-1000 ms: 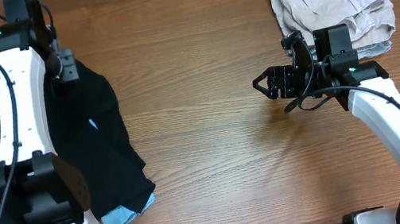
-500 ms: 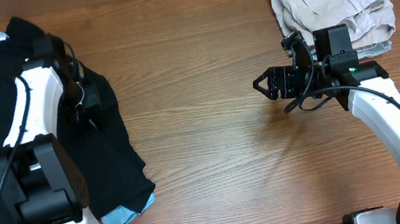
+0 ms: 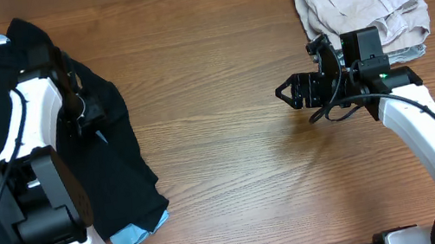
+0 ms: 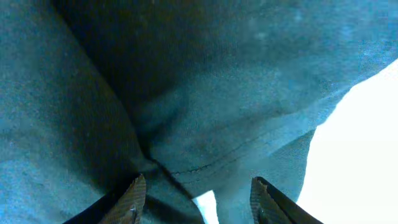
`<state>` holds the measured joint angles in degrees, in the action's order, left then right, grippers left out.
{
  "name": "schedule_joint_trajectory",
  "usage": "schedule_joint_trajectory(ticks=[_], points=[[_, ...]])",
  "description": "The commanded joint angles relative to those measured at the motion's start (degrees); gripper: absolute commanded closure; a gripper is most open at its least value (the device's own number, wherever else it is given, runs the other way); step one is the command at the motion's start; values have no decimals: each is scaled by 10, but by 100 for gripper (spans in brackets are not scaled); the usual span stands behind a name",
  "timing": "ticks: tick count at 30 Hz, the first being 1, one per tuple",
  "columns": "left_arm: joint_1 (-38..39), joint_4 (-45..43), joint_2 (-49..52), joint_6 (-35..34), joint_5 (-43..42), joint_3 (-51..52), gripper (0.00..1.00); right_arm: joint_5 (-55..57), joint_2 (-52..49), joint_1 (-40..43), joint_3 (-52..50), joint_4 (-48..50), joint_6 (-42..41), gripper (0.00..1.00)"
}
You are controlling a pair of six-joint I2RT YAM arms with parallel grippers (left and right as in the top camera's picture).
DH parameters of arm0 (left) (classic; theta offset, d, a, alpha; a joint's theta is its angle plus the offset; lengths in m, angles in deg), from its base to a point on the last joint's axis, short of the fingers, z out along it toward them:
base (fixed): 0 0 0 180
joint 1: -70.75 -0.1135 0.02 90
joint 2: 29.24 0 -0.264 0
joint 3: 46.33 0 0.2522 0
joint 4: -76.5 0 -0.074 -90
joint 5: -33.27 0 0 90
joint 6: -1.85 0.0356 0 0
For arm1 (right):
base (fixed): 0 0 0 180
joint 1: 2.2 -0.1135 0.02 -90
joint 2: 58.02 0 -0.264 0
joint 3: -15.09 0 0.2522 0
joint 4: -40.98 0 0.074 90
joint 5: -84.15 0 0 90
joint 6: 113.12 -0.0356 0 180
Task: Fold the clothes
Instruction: 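Grasp the black shirt with the left gripper and lift it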
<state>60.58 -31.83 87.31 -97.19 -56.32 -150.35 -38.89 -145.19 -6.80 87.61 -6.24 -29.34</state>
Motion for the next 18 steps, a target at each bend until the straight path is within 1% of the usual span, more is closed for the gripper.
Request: schedule_joint_trajectory(ticks=[1,4,6,8,10,12,15,18], points=[[-4,-11,3,5,37,23,50,0,0,-3,14,2,1,24],[-4,-14,3,5,36,29,69,0,0,-3,14,2,1,24],[-4,-12,3,5,36,28,78,0,0,-3,14,2,1,24],[-4,-10,3,5,36,28,95,0,0,-3,14,2,1,24],[-4,-6,3,5,36,25,96,0,0,-3,14,2,1,24],[-4,18,3,5,36,5,96,0,0,-3,14,2,1,24],[-1,84,3,5,36,-66,96,-1,0,-3,14,2,0,24],[9,163,3,15,36,-165,96,-1,0,-3,14,2,0,26]])
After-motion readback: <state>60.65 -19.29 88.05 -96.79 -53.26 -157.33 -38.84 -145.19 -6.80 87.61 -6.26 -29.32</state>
